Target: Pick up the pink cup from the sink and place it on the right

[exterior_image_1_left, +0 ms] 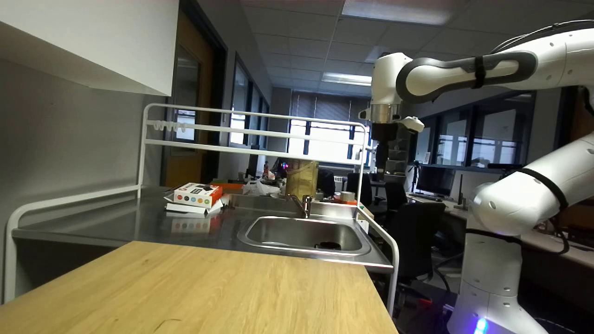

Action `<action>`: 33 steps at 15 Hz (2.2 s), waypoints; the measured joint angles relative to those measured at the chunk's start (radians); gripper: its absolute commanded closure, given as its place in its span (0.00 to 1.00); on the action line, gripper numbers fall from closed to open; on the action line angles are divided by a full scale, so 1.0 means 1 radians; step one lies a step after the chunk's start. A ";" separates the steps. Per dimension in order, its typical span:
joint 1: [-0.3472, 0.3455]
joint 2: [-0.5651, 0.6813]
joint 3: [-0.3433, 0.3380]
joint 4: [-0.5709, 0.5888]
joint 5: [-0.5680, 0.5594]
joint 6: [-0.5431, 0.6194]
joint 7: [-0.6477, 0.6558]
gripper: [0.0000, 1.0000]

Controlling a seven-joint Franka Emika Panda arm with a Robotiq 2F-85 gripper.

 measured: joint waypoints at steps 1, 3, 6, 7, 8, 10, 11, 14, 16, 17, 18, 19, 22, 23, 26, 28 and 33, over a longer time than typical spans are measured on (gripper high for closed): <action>-0.002 0.029 -0.015 0.005 0.000 0.018 0.000 0.00; -0.009 0.103 -0.048 0.023 0.000 0.068 0.000 0.00; -0.022 0.244 -0.093 0.072 0.006 0.147 0.008 0.00; -0.030 0.294 -0.106 0.093 0.011 0.168 0.015 0.00; -0.039 0.345 -0.116 0.114 0.018 0.187 0.022 0.00; -0.058 0.445 -0.138 0.159 0.043 0.219 0.037 0.00; -0.067 0.492 -0.148 0.180 0.060 0.233 0.046 0.00; -0.095 0.629 -0.168 0.240 0.118 0.279 0.093 0.00; -0.108 0.710 -0.171 0.275 0.153 0.303 0.130 0.00; -0.111 0.747 -0.171 0.290 0.161 0.312 0.154 0.00; -0.113 0.784 -0.171 0.306 0.161 0.322 0.186 0.00; -0.116 0.820 -0.171 0.321 0.160 0.330 0.220 0.00; -0.120 0.918 -0.171 0.362 0.151 0.344 0.310 0.00; -0.121 0.949 -0.173 0.377 0.149 0.345 0.334 0.00; -0.121 1.030 -0.178 0.424 0.149 0.345 0.379 0.00; -0.121 1.077 -0.180 0.457 0.150 0.345 0.396 0.00; -0.122 1.180 -0.186 0.522 0.192 0.346 0.396 0.00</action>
